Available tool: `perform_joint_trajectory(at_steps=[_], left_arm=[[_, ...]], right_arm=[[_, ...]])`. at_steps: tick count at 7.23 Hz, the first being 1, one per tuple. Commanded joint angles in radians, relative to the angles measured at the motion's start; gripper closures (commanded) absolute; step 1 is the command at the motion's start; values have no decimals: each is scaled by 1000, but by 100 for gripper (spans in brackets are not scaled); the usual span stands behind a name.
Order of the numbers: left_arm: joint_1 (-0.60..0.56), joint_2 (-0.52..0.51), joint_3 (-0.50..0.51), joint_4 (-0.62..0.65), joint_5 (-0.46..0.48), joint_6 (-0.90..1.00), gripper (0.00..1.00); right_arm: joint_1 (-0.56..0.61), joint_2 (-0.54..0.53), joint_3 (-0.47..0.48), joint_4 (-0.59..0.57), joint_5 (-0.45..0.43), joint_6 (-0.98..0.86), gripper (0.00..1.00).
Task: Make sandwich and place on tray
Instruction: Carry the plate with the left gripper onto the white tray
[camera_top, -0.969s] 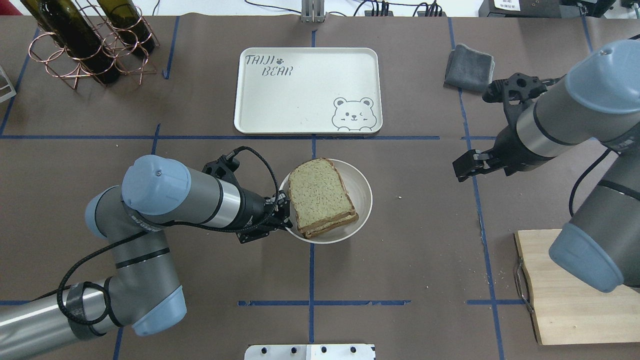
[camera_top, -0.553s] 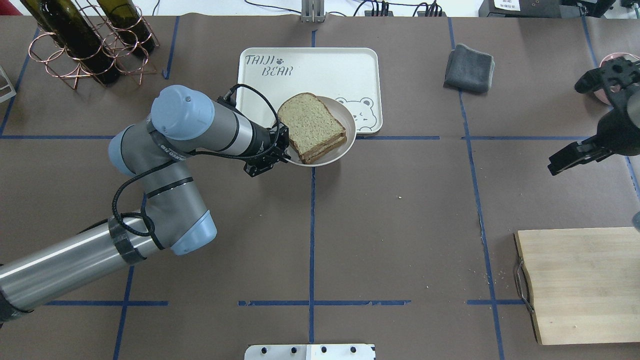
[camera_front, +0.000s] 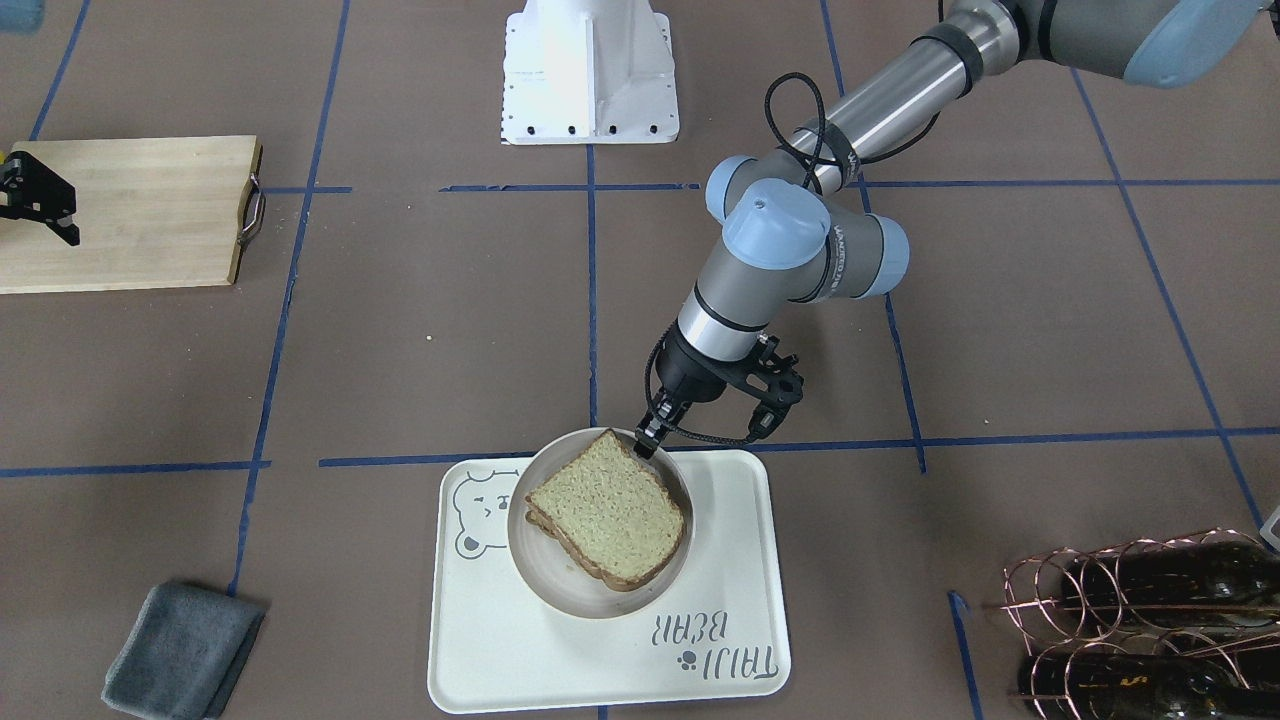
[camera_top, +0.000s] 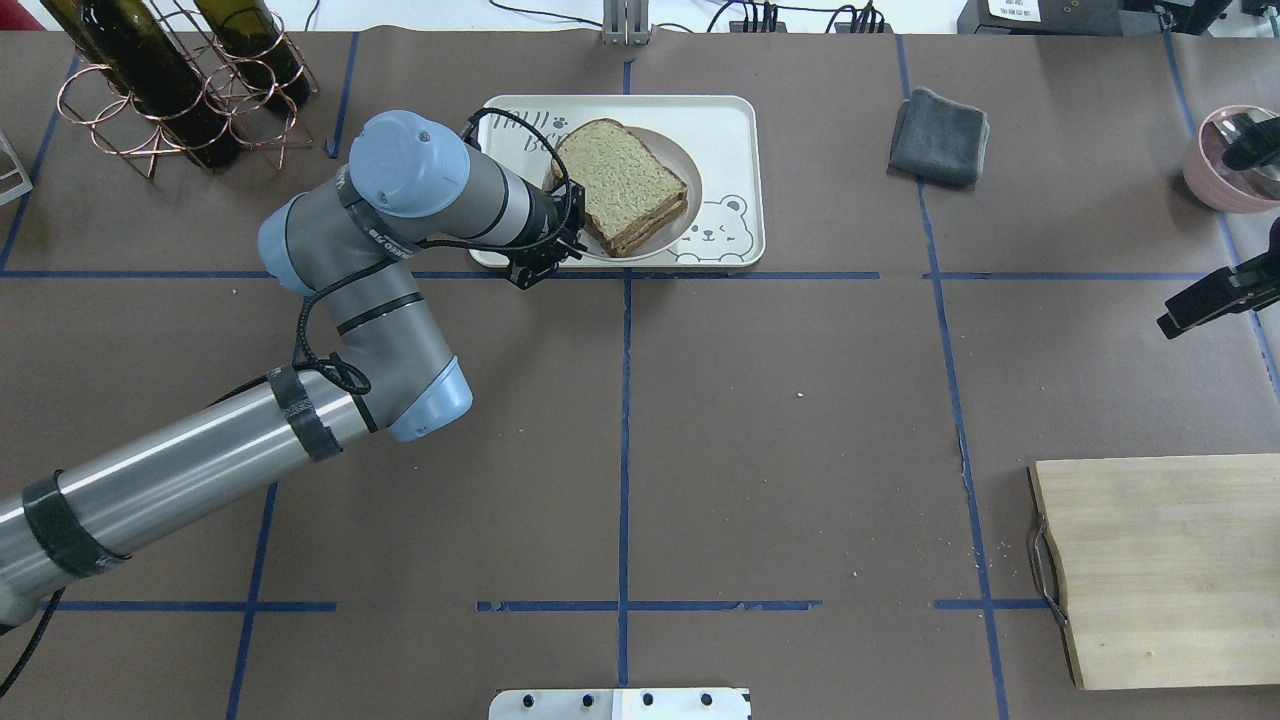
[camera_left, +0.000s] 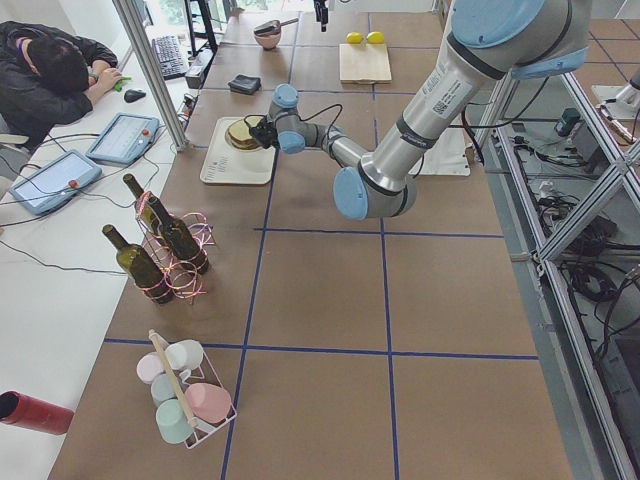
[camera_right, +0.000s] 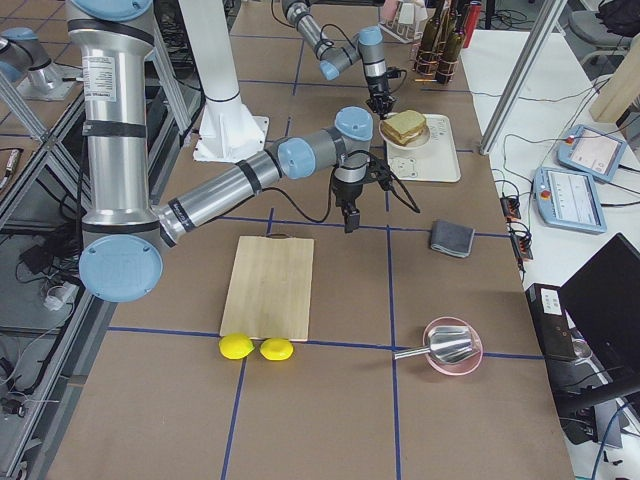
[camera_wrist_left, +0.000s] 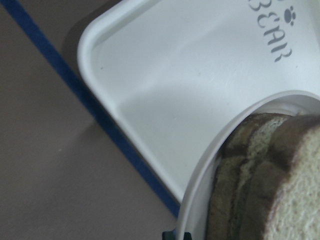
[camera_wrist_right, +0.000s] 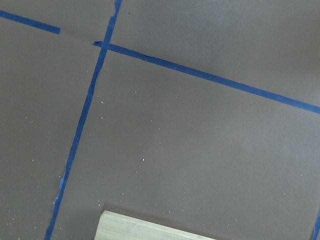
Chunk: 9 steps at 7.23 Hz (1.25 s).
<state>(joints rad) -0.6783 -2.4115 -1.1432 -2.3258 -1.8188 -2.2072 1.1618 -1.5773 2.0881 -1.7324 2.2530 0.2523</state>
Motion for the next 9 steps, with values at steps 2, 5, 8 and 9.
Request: perform_joint_trajectory(at_steps=[2,5,8,9], left_arm=[[3,-47,138,-104,38,-17,100],[9,-55,141,-104,38,-17,100],[17,-55,155,-104,53,-17,100],[17,-55,157,-104,55,-17,100]], right_arm=[[16,0,-3,-1,17,-2,0],[16,2,-13,-1,19,-2,0],[24,3,-11,0,60,-2,0],[24,3,-11,0,60,-2,0]])
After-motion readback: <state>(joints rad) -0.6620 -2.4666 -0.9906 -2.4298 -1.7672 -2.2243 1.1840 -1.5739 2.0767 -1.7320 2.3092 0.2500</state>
